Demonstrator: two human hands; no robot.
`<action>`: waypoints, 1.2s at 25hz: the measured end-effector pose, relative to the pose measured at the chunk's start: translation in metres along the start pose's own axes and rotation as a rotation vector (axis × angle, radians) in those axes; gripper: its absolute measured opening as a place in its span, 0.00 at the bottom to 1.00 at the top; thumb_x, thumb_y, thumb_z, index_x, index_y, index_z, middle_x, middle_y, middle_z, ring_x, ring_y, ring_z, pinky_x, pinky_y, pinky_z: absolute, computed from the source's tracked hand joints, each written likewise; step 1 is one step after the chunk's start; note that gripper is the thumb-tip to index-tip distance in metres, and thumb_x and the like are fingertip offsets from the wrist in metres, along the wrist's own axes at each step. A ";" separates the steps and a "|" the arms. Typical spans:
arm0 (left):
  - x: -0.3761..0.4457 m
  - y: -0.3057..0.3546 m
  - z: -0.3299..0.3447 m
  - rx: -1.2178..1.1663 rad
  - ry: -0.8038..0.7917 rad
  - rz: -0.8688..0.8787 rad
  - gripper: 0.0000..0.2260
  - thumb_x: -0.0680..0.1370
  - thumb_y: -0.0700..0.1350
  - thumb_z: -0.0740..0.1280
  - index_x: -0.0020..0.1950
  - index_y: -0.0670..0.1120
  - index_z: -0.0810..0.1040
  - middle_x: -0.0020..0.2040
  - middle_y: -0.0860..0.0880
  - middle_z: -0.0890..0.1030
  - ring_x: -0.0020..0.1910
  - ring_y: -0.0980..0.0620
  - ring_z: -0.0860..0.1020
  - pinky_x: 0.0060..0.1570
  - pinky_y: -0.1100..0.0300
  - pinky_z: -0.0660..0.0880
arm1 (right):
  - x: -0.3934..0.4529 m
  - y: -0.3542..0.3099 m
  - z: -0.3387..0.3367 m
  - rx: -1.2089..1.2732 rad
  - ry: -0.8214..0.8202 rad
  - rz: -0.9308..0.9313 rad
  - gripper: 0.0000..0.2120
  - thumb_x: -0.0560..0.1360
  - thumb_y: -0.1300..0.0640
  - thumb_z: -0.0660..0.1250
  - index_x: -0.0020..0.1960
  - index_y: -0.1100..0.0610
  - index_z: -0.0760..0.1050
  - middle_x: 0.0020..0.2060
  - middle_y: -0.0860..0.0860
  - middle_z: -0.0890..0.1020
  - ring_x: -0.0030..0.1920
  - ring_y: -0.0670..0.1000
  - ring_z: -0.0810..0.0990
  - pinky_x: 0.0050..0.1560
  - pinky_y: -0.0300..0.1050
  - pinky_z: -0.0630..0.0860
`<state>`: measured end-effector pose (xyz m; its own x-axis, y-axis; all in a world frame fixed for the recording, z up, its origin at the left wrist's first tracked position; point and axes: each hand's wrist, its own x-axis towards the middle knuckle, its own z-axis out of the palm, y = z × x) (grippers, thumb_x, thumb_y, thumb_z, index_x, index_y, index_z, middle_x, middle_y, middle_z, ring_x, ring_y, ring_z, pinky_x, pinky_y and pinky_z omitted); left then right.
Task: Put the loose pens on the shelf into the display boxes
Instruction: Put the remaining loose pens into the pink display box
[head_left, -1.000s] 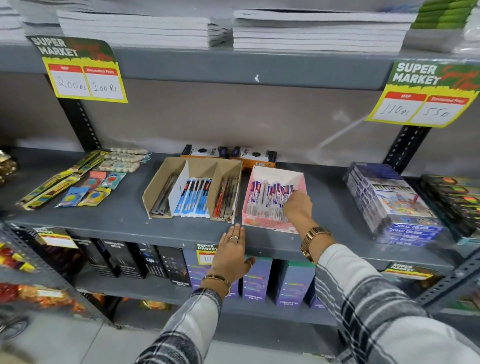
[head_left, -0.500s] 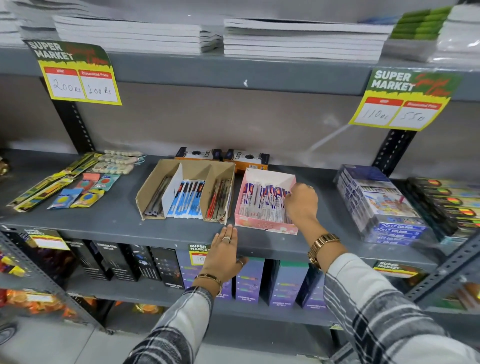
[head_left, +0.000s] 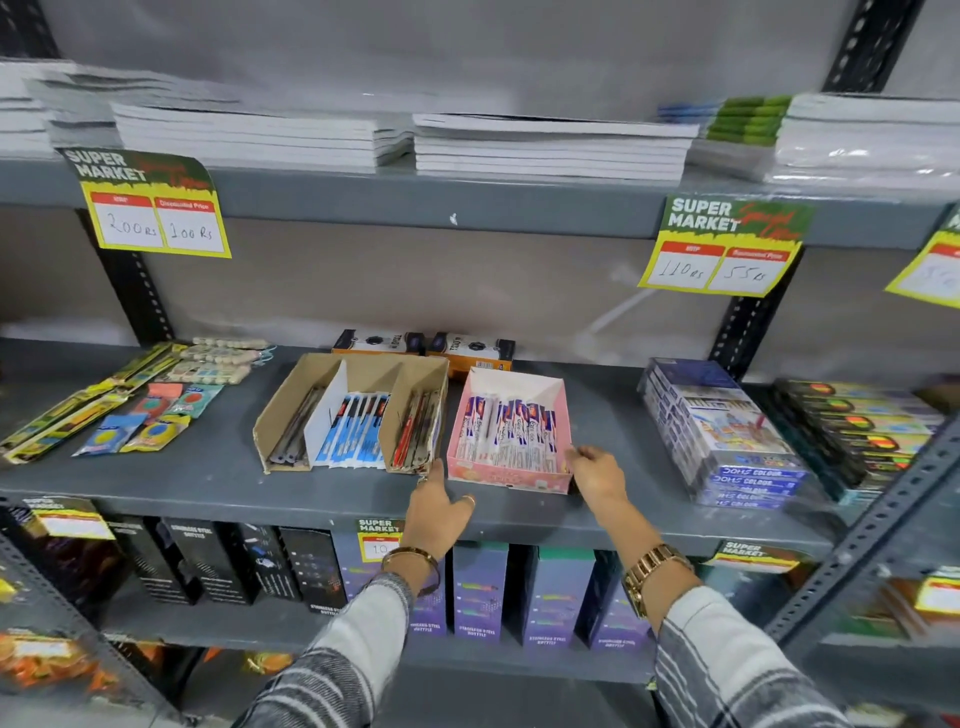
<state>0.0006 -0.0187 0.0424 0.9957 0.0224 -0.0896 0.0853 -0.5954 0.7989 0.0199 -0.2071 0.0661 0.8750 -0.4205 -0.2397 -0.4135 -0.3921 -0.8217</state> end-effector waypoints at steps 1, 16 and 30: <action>0.001 0.002 0.001 -0.041 -0.006 -0.023 0.31 0.77 0.39 0.65 0.76 0.41 0.54 0.37 0.56 0.70 0.39 0.53 0.71 0.48 0.61 0.69 | -0.001 0.001 0.001 -0.013 -0.008 -0.012 0.18 0.79 0.56 0.60 0.65 0.64 0.73 0.63 0.60 0.78 0.62 0.60 0.77 0.61 0.47 0.72; -0.003 0.012 0.018 -0.133 -0.044 -0.088 0.28 0.74 0.38 0.66 0.73 0.43 0.61 0.61 0.40 0.76 0.46 0.50 0.72 0.52 0.62 0.69 | 0.003 0.007 -0.006 -0.063 0.032 -0.079 0.16 0.78 0.64 0.57 0.62 0.61 0.77 0.59 0.61 0.81 0.58 0.62 0.78 0.56 0.48 0.75; -0.003 -0.012 0.007 0.287 -0.111 0.078 0.31 0.79 0.51 0.61 0.76 0.40 0.51 0.78 0.43 0.55 0.77 0.45 0.52 0.76 0.52 0.44 | -0.011 -0.046 0.024 -0.423 0.276 -0.493 0.15 0.77 0.61 0.63 0.63 0.63 0.73 0.60 0.58 0.77 0.61 0.57 0.75 0.60 0.47 0.75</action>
<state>-0.0034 -0.0173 0.0291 0.9876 -0.1106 -0.1111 -0.0207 -0.7944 0.6071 0.0356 -0.1647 0.0942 0.9131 -0.2820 0.2945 -0.0964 -0.8511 -0.5160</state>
